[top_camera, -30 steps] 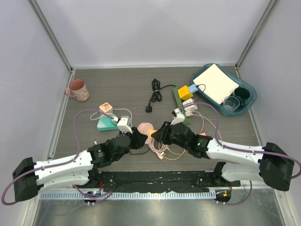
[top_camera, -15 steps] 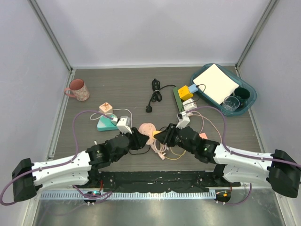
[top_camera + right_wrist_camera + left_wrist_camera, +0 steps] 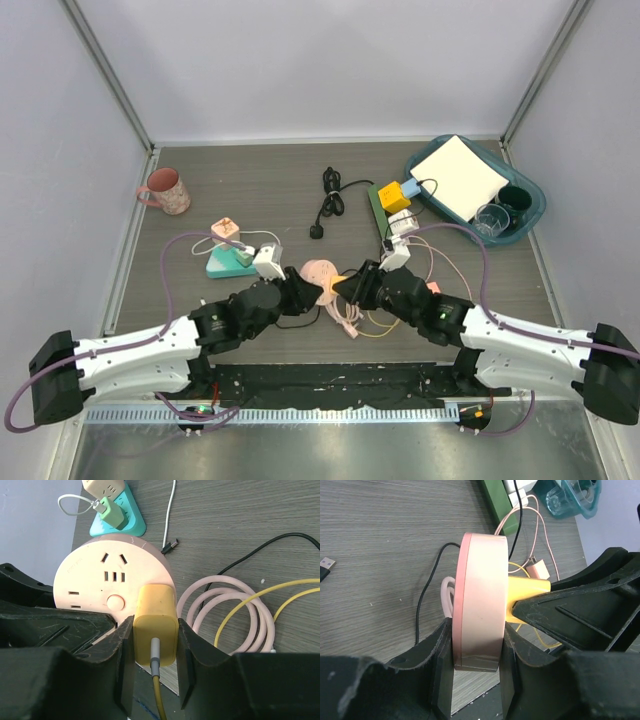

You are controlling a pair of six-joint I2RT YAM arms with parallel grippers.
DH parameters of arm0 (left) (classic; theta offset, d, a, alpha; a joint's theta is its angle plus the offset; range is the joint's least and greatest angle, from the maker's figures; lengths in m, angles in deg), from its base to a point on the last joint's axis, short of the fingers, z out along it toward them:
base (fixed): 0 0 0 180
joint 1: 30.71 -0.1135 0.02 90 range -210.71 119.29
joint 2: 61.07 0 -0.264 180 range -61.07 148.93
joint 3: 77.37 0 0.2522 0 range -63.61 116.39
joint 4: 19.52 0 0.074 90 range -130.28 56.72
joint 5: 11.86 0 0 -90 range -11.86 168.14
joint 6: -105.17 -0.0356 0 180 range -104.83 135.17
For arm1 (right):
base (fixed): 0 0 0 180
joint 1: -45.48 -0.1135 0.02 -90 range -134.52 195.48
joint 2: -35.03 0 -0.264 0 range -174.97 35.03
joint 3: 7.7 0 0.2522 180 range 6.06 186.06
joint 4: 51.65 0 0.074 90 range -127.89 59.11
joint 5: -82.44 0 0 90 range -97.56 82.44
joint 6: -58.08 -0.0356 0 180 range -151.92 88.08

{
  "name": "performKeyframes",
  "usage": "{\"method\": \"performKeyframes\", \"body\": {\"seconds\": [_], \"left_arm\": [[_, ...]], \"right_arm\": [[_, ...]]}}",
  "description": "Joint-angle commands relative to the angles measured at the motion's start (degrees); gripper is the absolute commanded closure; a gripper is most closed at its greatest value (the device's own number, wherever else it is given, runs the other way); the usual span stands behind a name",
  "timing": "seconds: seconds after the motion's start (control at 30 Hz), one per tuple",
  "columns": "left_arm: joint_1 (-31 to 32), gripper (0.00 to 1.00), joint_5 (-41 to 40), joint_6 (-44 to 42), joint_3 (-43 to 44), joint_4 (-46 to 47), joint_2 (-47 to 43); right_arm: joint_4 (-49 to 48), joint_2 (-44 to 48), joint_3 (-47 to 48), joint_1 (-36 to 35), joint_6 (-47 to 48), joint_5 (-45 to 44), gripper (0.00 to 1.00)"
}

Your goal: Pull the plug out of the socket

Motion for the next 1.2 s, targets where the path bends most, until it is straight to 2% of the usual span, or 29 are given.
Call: {"method": "performKeyframes", "body": {"seconds": [0.0, 0.1, 0.17, 0.27, 0.4, 0.6, 0.8, 0.9, 1.03, 1.17], "left_arm": [[-3.56, 1.0, -9.42, -0.36, -0.73, -12.19, 1.29], [-3.56, 1.0, -10.39, 0.17, -0.02, -13.96, 2.87], [-4.26, 1.0, -8.04, 1.13, -0.98, -12.22, 2.44], [-4.88, 1.0, -7.13, 1.84, -1.95, -9.65, 1.47], [-4.88, 1.0, -7.75, 0.87, -0.2, -12.64, 2.79], [-4.79, 1.0, -5.21, -1.58, -3.79, -5.8, 1.04], [-4.88, 1.0, -2.75, -4.84, -5.38, -1.83, 0.24], [-4.88, 1.0, -3.62, -3.44, -4.5, -4.37, 0.33], [-4.88, 1.0, -5.55, -0.71, -1.69, -9.29, 2.08], [-4.88, 1.0, -6.0, -1.23, 1.38, -11.85, 4.28]], "right_arm": [[-10.5, 1.36, -0.47, -0.22, 0.06, 4.09, 0.99], [-10.59, 0.12, -1.35, -1.09, -0.65, 2.36, 0.99], [-9.64, 0.12, -1.71, -1.09, -0.74, 1.82, 0.99], [-2.88, 0.64, 1.18, -1.09, 1.54, -0.55, 0.99], [1.71, 2.49, 3.3, -0.39, 3.39, -1.18, 0.99], [0.04, 3.54, 2.86, 1.37, 1.29, 6.21, 0.99], [0.13, 6.0, 2.6, 3.03, 2.34, 9.46, 0.99], [0.22, 5.92, 2.16, 3.48, 2.52, 9.12, 0.99], [-7.39, 3.56, -0.29, 3.39, 0.94, 10.52, 0.99], [-9.37, 1.53, -0.57, 2.95, 0.23, 10.35, 0.99]]}}
